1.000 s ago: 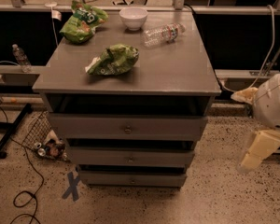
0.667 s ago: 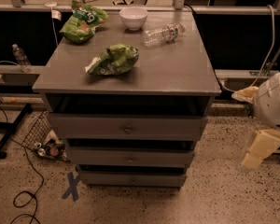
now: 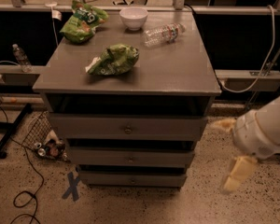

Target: Open bottom drawer

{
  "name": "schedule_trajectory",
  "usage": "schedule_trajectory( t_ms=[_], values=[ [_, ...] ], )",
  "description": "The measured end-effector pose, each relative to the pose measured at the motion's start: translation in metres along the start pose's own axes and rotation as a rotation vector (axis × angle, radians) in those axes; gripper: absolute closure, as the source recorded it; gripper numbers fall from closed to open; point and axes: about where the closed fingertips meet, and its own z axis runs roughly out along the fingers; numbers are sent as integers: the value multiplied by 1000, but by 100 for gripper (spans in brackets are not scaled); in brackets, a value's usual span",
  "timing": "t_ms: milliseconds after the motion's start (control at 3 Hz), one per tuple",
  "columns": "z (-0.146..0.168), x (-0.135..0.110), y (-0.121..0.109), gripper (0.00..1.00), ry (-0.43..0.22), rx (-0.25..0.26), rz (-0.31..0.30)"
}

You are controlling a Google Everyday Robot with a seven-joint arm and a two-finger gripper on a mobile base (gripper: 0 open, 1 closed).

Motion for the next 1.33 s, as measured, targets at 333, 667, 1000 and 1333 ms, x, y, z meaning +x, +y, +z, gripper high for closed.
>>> schedule_trajectory(
  t_ms=[333, 667, 1000, 1333],
  values=[
    [56, 14, 10, 0, -94, -64, 7],
    [129, 28, 21, 0, -197, -101, 47],
    [129, 28, 21, 0, -197, -102, 47],
    [138, 37, 15, 0, -179, -85, 79]
  ],
)
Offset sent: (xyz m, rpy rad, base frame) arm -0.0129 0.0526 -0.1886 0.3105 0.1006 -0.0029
